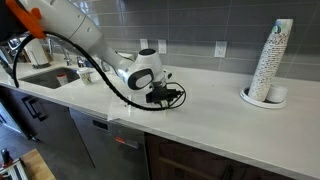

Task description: Pick up the plastic white spoon, push the topmost beam onto the napkin with the plastic white spoon, put the plastic white spoon on the right side of the kitchen counter

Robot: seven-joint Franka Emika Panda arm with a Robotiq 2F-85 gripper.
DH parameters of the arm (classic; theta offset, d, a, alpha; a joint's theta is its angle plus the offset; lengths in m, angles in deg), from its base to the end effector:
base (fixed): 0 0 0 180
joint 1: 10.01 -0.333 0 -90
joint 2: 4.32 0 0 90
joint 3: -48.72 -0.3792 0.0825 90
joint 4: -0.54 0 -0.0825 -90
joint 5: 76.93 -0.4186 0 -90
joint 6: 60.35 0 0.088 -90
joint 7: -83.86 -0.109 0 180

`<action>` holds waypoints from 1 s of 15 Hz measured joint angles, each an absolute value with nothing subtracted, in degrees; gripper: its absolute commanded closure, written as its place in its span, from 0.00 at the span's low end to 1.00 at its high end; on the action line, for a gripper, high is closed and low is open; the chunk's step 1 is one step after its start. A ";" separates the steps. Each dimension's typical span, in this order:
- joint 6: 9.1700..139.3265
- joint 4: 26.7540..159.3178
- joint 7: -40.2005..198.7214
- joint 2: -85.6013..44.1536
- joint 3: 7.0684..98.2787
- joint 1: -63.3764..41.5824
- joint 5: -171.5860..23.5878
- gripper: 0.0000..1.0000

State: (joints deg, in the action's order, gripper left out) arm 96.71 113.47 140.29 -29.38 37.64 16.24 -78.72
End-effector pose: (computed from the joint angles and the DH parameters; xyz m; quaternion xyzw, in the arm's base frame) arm 0.6682 -0.1938 0.3164 0.9311 0.3198 0.1645 0.0606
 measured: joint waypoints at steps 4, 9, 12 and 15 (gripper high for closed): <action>96.16 115.20 145.83 -25.91 35.98 15.88 -82.78 0.00; 90.52 125.13 146.52 -13.54 38.03 11.86 -85.08 0.00; 90.12 132.69 141.83 -3.79 41.38 5.82 -82.39 0.00; 89.27 139.30 132.63 5.51 42.53 0.41 -75.56 0.00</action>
State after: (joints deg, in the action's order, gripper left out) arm 89.27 139.30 132.63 5.51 42.53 0.41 -75.56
